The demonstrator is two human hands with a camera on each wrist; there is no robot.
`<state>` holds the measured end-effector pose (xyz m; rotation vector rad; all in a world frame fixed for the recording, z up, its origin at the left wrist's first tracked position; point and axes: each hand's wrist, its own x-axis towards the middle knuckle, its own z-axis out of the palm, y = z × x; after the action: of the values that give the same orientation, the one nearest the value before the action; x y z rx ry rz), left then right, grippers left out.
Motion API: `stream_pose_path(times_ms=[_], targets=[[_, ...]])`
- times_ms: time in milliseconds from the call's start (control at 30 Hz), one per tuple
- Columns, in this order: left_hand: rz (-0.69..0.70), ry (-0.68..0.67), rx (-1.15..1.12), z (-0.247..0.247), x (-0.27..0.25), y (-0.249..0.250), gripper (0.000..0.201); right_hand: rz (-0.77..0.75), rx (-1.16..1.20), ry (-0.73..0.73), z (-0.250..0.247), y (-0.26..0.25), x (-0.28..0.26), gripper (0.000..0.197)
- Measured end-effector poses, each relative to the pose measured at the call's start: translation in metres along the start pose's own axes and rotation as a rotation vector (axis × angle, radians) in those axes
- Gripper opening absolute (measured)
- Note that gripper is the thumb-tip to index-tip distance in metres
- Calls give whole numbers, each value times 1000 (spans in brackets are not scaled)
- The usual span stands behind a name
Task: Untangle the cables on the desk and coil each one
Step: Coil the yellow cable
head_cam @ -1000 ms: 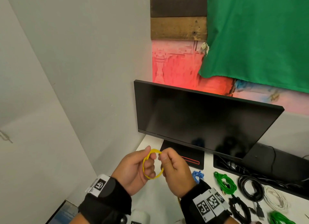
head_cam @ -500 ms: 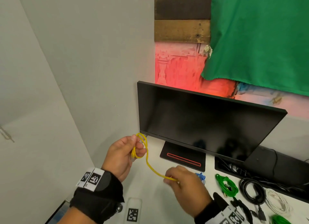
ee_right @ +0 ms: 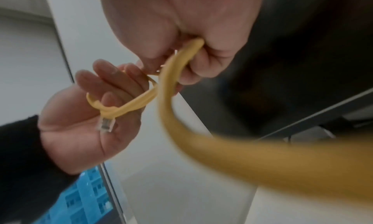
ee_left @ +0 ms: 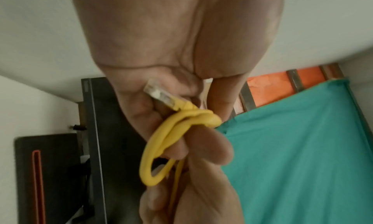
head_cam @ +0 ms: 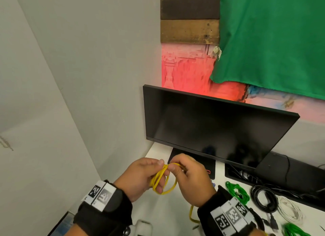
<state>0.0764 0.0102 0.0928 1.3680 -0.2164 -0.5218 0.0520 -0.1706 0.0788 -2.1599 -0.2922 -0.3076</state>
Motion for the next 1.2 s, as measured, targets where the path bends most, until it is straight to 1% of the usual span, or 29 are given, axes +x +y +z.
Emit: stream_pose_path(times_ms=[33, 133, 233, 300, 333, 367, 433, 533, 600, 667, 700, 767, 800, 833, 867, 933, 967, 1000, 1033, 1100, 1167, 1200], targets=[[-15, -36, -28, -1, 0, 2, 33, 7, 34, -15, 2, 0, 1, 11], [-58, -107, -97, -3, -2, 6, 31, 102, 186, -66, 7, 0, 3, 18], [-75, -122, -214, 3, -2, 4, 29, 123, 347, -21, 14, -10, 2, 27], [-95, -152, -393, 13, -1, 3, 28, 136, 582, 25, 21, -19, 0, 36], [-99, -165, -474, 17, 0, 2, 26, 149, 667, 56, 24, -22, 1, 40], [-96, -170, -526, 20, 1, 3, 25, 149, 702, 95, 26, -24, 2, 41], [-77, -139, -550, 24, 2, 4, 23, 120, 672, 149, 28, -23, 5, 42], [-34, -23, -541, 28, 3, 3, 29, 146, 721, 88, 27, -14, 13, 41], [-24, 30, -577, 31, 6, 2, 28, 180, 729, 49, 27, -7, 18, 41], [-4, 77, -645, 28, 10, 4, 23, 244, 653, -6, 27, -2, 17, 36], [15, 108, -681, 23, 12, 7, 21, 279, 607, -63, 25, 2, 14, 31], [57, 179, -716, 7, 16, 16, 19, 335, 545, -225, 22, 13, 3, 25], [80, 211, -713, -2, 17, 19, 18, 343, 480, -283, 19, 18, -4, 24], [101, 238, -701, -10, 18, 22, 18, 325, 372, -297, 15, 22, -11, 23], [120, 262, -685, -16, 18, 23, 19, 276, 216, -266, 12, 26, -16, 20], [155, 296, -658, -23, 19, 23, 21, 132, -94, -153, 7, 33, -20, 14], [172, 305, -649, -23, 19, 21, 21, 73, -235, -126, 6, 32, -20, 15], [194, 311, -641, -22, 20, 20, 21, 32, -346, -143, 5, 28, -19, 19], [215, 313, -628, -18, 21, 18, 20, 13, -428, -207, 5, 23, -18, 22], [238, 321, -552, -11, 23, 12, 20, -28, -493, -397, 9, 12, -17, 25], [237, 322, -404, -5, 22, 5, 23, -111, -463, -561, 14, -1, -17, 26], [233, 318, -313, -3, 22, 2, 23, -159, -422, -594, 16, -8, -16, 26]])
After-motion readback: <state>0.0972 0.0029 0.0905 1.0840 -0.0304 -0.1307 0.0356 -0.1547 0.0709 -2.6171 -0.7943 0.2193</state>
